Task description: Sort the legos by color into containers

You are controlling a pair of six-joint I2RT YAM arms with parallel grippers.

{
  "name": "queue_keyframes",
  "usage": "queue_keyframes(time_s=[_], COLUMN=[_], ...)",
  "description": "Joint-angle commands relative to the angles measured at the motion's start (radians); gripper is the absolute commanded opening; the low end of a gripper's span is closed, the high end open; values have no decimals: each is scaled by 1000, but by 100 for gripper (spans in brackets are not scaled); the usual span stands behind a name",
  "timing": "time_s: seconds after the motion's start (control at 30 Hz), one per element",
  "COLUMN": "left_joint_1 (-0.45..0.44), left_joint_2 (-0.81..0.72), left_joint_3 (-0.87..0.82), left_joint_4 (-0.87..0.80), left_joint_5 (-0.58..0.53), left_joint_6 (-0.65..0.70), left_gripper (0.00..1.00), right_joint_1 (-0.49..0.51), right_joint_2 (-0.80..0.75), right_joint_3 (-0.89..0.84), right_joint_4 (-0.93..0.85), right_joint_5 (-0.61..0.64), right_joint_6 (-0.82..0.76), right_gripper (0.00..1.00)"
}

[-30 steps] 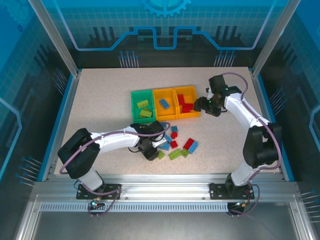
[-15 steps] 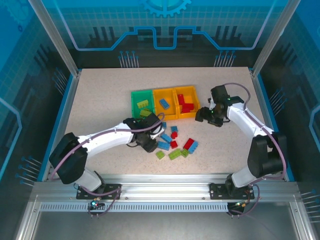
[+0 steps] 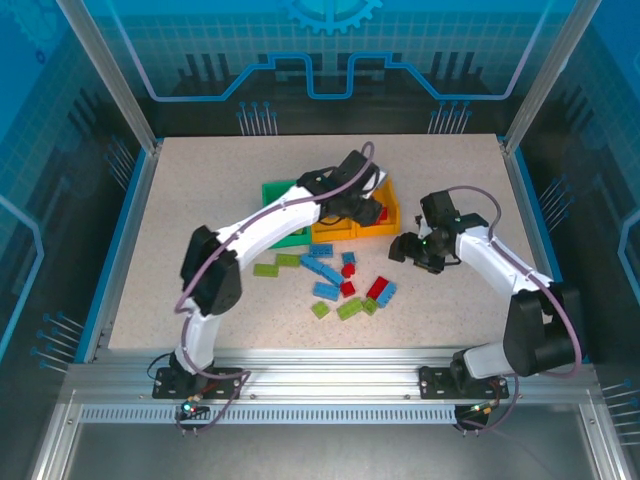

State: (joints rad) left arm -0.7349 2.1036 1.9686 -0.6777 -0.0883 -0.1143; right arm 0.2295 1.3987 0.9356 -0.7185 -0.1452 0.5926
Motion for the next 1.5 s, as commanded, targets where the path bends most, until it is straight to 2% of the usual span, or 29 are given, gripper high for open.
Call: queue_keyframes(time_s=[0.0, 0.2, 0.47, 0.7, 0.87, 1.2, 1.47], left_joint_1=[15, 42, 41, 42, 41, 80, 116], left_joint_2=[99, 219, 197, 26, -165, -428, -531], left_joint_3=[137, 275, 247, 93, -129, -471, -600], left_joint_4=[-76, -94, -83, 4, 117, 184, 193], left_joint_5=[9, 54, 73, 58, 22, -40, -52], left_joint_6=[-84, -175, -214, -258, -272, -300, -312], left_gripper=[41, 46, 52, 82, 99, 99, 99], right_joint_1=[26, 119, 165, 189, 203, 203, 191], right_joint_2=[-46, -39, 29, 88, 125, 127, 45], right_joint_3=[-50, -117, -114, -101, -100, -85, -12], right_joint_4=[7, 35, 59, 67, 70, 33, -63], right_joint_5=[-30, -30, -16, -10, 11, 46, 99], right_joint_6=[66, 134, 162, 164, 169, 156, 127], right_gripper=[68, 67, 63, 59, 52, 30, 27])
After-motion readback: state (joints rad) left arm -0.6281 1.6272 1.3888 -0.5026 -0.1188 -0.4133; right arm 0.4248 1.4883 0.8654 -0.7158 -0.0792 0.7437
